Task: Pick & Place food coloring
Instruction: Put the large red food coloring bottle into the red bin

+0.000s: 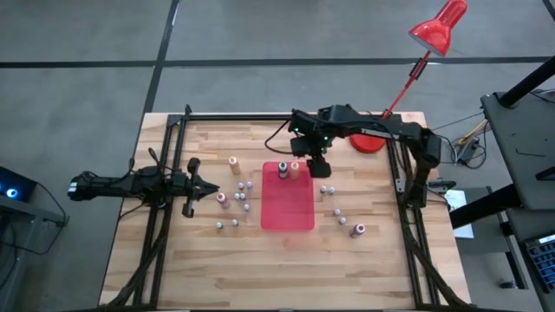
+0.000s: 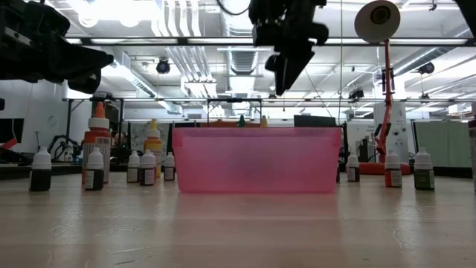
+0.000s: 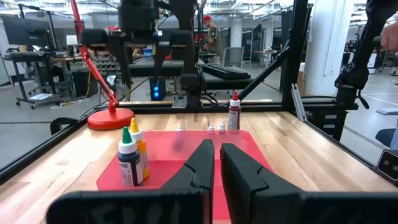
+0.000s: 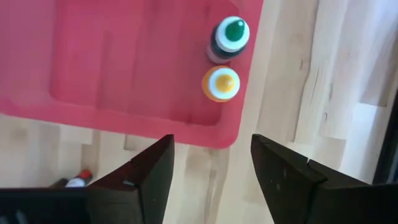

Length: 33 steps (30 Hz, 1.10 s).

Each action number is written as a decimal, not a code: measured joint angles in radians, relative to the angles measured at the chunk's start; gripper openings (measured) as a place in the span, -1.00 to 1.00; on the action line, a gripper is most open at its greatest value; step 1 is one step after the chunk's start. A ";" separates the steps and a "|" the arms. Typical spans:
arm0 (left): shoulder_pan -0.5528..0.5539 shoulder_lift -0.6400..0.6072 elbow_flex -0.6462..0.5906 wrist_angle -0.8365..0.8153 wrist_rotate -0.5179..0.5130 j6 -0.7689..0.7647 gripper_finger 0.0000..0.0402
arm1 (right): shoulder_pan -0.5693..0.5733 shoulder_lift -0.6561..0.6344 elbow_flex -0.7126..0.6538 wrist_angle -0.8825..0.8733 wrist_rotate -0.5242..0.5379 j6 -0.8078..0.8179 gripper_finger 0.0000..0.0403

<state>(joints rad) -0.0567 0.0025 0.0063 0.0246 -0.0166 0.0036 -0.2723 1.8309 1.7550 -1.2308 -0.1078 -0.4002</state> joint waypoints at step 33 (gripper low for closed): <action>0.000 0.000 0.000 0.000 0.000 0.000 -0.99 | 0.146 -0.197 -0.028 -0.162 -0.140 -0.072 -0.96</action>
<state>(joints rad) -0.0568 0.0029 0.0063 0.0246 -0.0166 0.0034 -0.1267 1.6338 1.7267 -1.3923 -0.2481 -0.4718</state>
